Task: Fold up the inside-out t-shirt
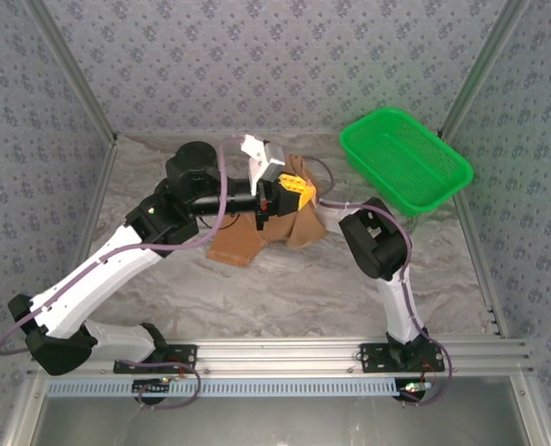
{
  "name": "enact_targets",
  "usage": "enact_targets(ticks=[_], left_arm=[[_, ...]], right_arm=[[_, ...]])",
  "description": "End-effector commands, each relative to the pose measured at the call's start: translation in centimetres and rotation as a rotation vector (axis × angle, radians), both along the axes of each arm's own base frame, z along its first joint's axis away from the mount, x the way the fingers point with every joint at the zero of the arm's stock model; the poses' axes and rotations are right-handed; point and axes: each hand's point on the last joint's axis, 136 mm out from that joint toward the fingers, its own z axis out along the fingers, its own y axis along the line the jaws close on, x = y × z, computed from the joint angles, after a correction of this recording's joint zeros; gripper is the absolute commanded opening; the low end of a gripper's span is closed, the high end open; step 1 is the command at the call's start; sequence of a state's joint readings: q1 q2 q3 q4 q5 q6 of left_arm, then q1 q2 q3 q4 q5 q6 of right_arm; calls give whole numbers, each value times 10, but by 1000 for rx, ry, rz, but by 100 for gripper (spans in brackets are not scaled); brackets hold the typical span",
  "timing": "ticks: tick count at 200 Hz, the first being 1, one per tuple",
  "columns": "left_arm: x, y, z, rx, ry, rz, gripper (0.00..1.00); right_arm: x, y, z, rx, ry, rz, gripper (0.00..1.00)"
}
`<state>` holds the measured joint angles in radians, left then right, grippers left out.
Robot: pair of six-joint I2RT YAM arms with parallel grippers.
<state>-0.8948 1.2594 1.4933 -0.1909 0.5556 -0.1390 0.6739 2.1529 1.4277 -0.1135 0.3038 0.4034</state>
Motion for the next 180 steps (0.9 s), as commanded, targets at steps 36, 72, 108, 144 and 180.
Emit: enact_targets(ticks=[36, 72, 108, 144, 180], left_arm=[[7, 26, 25, -75, -64, 90, 0], [32, 52, 24, -81, -49, 240, 0], [60, 77, 7, -60, -5, 400, 0], [113, 135, -34, -26, 116, 704, 0], [168, 200, -97, 11, 309, 980, 0]], right_arm=[[-34, -14, -45, -74, 180, 3, 60], [-44, -12, -54, -44, 232, 22, 32], [-38, -16, -36, -22, 199, 33, 5], [-38, -25, 9, 22, 113, 78, 0], [-66, -31, 54, 111, 52, 190, 0]])
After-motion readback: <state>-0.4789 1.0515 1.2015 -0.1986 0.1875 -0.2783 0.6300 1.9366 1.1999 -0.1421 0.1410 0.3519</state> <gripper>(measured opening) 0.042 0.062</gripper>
